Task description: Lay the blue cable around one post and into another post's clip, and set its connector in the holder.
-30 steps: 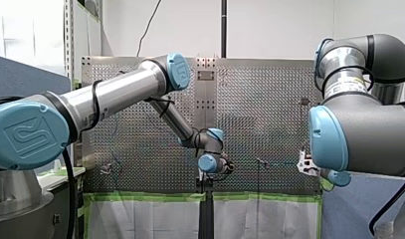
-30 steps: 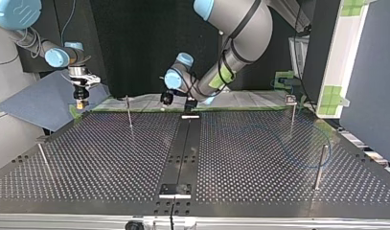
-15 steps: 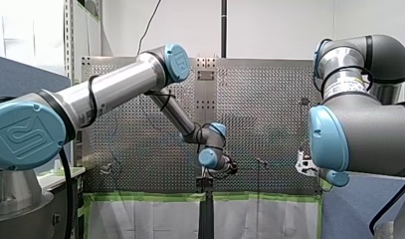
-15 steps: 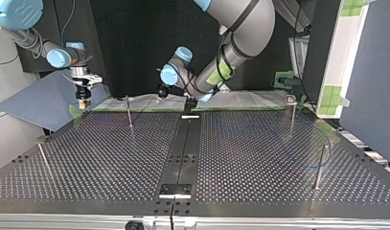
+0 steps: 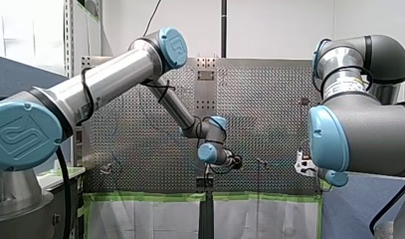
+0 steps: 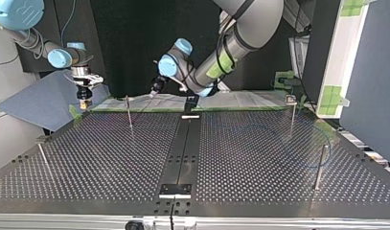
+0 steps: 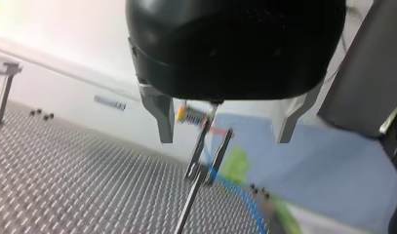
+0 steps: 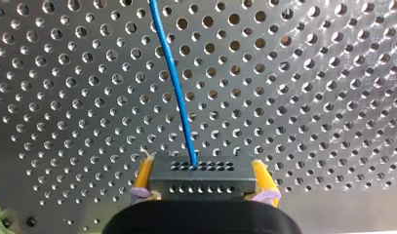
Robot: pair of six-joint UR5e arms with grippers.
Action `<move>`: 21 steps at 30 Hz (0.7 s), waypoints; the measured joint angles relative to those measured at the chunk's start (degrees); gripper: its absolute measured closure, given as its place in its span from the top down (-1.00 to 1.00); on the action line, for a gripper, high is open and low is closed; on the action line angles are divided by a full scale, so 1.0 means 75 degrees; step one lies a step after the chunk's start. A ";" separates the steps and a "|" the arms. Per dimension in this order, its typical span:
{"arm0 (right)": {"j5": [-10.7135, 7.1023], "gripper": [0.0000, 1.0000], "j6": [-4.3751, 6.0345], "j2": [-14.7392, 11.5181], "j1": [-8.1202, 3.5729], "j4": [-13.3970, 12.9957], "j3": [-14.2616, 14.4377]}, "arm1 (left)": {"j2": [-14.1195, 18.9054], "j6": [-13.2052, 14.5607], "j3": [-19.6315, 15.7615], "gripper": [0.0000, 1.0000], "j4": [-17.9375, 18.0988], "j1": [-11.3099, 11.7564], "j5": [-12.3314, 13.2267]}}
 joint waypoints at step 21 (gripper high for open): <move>-0.0042 -0.62 0.0003 0.0018 0.0120 0.0024 0.0001 | 0.0011 -0.0453 -0.0036 1.00 0.0404 -0.0333 -0.0019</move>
